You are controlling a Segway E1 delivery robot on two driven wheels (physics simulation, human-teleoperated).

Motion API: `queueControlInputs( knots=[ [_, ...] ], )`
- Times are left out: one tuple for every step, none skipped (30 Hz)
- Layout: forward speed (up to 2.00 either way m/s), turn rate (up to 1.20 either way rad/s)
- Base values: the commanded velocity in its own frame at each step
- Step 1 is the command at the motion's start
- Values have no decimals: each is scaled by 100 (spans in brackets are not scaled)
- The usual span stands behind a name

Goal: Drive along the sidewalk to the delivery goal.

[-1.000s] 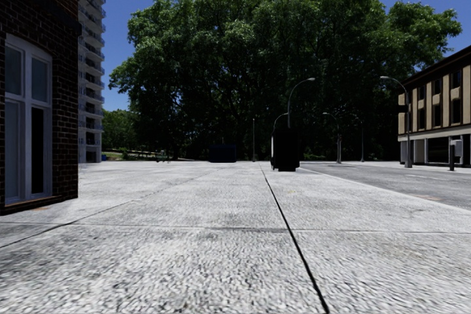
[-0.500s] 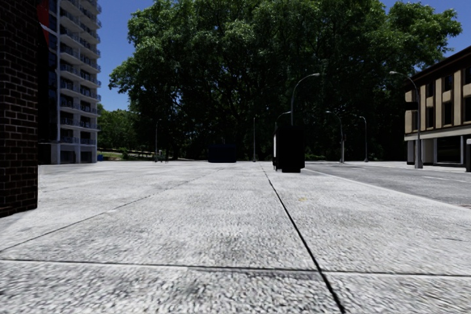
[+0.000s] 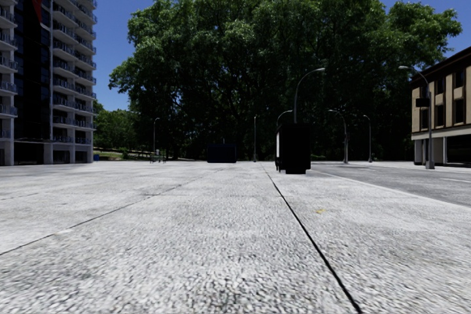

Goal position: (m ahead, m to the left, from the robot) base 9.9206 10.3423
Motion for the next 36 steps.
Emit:
queueControlInputs(
  knots=[
    [200,0],
    [200,0],
    [200,0],
    [200,0],
    [200,4],
    [200,10],
    [200,15],
    [200,15],
    [200,19],
    [195,22],
    [177,26],
    [177,26],
    [154,33],
    [148,37],
    [146,40],
    [146,41],
    [146,41],
    [146,41],
    [146,41],
    [146,41],
    [146,41],
    [146,41],
    [146,41],
    [146,41],
    [146,41],
    [146,41],
    [146,41],
    [146,41],
    [146,41],
    [148,41],
    [160,41],
    [176,41],
    [176,41],
    [187,41],
    [190,41],
    [190,41]
  ],
)
